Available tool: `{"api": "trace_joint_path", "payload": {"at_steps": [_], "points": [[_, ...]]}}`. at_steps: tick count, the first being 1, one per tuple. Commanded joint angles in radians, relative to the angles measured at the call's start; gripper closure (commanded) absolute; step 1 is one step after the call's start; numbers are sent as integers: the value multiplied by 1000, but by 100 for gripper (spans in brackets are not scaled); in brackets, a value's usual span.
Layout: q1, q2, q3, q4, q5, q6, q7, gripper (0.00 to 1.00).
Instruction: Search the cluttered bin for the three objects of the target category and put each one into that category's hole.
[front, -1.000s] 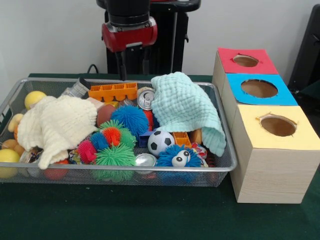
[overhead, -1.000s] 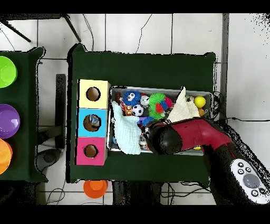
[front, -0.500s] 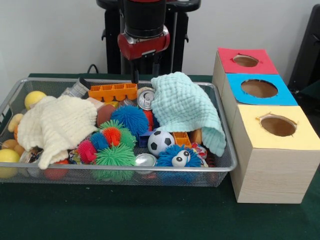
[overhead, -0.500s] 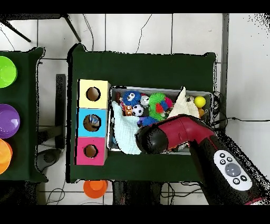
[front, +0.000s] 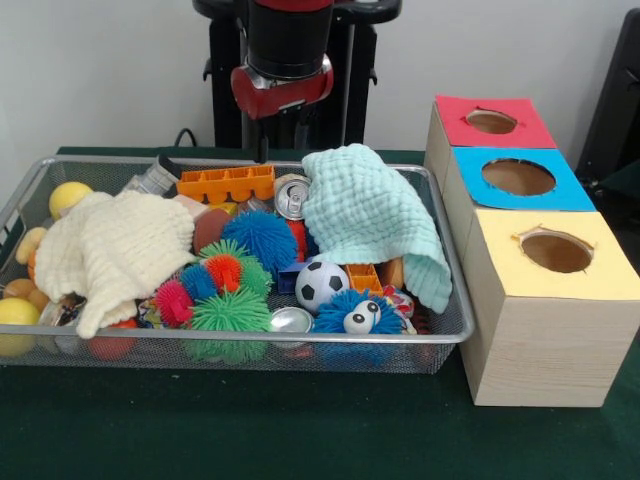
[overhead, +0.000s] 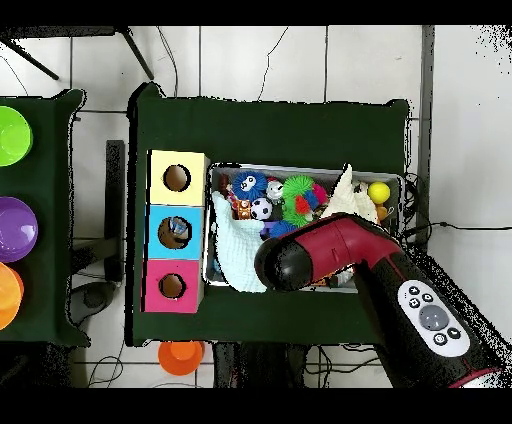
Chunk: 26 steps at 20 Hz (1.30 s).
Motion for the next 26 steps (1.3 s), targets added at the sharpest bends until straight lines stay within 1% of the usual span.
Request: {"api": "trace_joint_path", "payload": {"at_steps": [1,3,7,9,11,13,15,16,19,23,26], "points": [[-7,62,-13,-69,-64,90,-248,0],[-17,77,-10,-68,-71,65,-240,0],[-34,79,-1,-55,-63,51,-244,0],[-40,97,4,-49,-60,26,-227,0],[-42,134,1,-52,-73,-9,-212,0],[-37,149,-3,-54,-86,-21,-204,0],[-23,154,-16,-60,-102,-4,-198,0],[-9,157,-30,-69,-114,24,-202,0],[6,167,-45,-84,-134,49,-205,0],[22,172,-52,-100,-139,80,-208,0],[39,168,-69,-111,-157,111,-217,0]]}}
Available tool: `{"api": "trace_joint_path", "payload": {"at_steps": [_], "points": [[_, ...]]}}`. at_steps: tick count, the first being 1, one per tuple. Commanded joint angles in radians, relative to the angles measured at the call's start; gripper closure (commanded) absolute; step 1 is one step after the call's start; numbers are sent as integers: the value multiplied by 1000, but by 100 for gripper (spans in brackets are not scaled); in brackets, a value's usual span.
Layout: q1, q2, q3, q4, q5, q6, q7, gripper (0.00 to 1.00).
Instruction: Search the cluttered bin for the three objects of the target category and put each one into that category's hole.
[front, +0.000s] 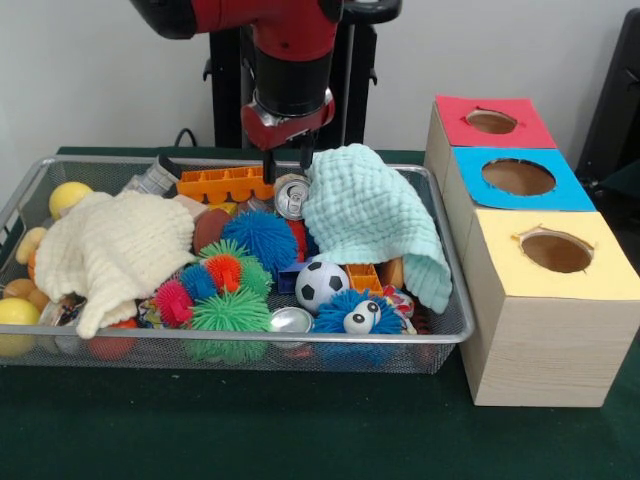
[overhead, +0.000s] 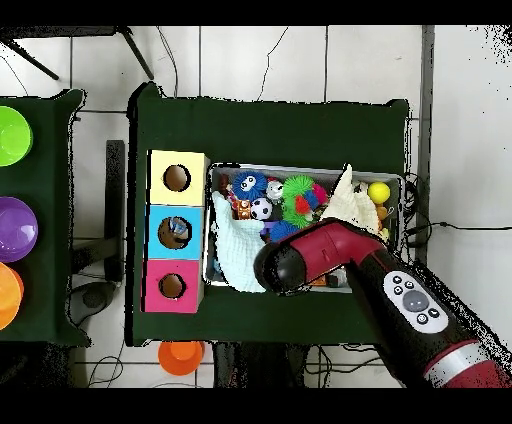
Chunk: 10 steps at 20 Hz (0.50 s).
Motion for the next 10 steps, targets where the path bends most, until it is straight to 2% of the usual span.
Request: {"api": "trace_joint_path", "payload": {"at_steps": [1,10], "points": [[34,31,-49,-97,-87,115,-221,0],[77,41,-89,-125,-120,205,-256,0]]}}
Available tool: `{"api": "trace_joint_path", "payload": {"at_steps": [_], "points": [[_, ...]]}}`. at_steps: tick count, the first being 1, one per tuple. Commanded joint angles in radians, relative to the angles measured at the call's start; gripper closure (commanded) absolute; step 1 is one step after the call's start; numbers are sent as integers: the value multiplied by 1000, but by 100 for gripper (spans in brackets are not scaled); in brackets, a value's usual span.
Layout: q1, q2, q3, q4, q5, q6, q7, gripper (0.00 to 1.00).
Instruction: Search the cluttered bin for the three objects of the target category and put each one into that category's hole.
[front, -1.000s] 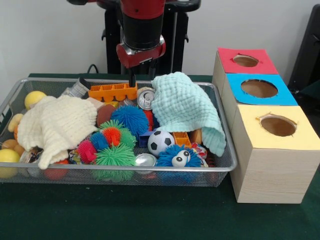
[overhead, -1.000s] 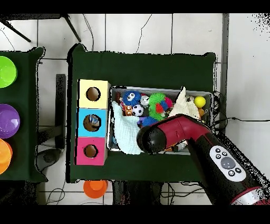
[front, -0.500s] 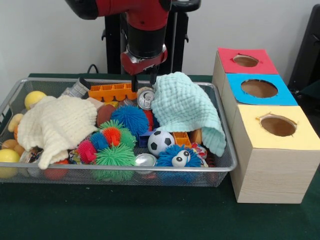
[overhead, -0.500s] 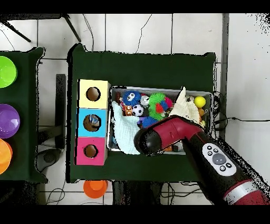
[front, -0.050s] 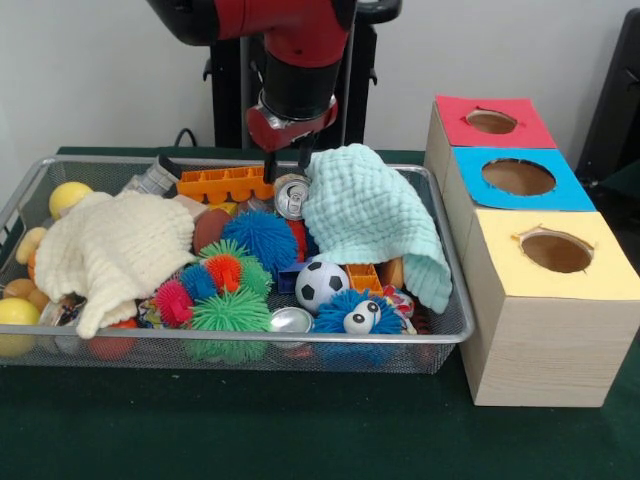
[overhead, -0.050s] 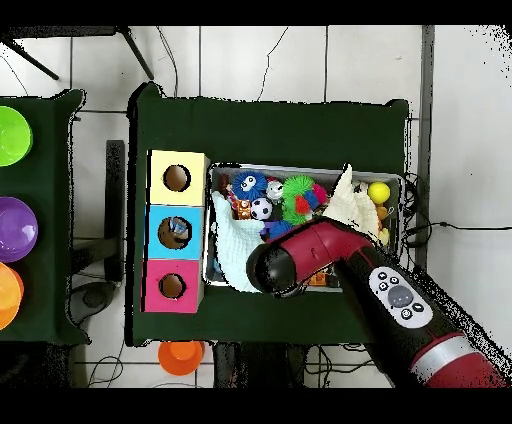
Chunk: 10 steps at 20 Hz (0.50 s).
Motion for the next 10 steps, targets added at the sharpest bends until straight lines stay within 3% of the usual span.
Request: {"api": "trace_joint_path", "payload": {"at_steps": [1,10], "points": [[30,36,-67,-117,-92,167,-261,0],[51,54,-80,-135,-116,198,-259,0]]}}
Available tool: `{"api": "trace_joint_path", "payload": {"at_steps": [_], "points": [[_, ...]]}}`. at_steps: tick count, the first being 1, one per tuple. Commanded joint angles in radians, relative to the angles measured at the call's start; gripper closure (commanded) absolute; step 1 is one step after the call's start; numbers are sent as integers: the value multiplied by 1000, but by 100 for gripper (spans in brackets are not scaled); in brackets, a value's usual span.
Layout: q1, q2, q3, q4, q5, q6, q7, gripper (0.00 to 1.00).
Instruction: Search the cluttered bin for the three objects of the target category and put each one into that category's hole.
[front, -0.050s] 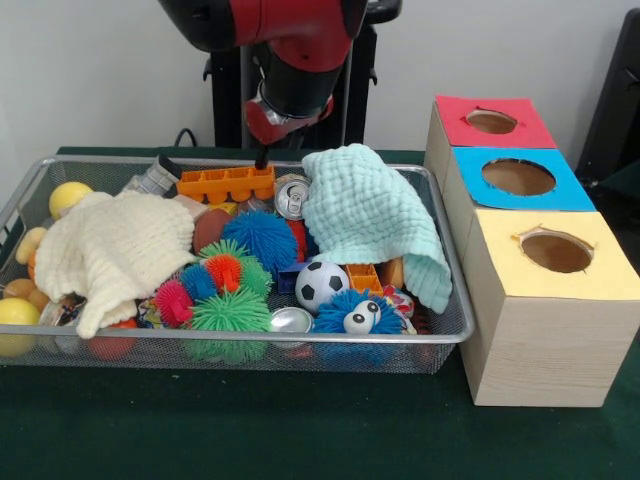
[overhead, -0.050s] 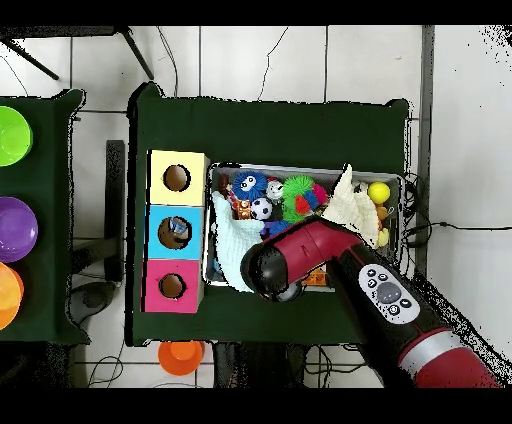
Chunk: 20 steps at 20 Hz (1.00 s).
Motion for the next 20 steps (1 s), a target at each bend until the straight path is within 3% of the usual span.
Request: {"api": "trace_joint_path", "payload": {"at_steps": [1,10,20], "points": [[11,44,-43,-120,-96,84,-252,0],[-54,25,24,-75,-85,-136,-158,0],[-79,2,42,-57,-67,-198,-135,0]]}}
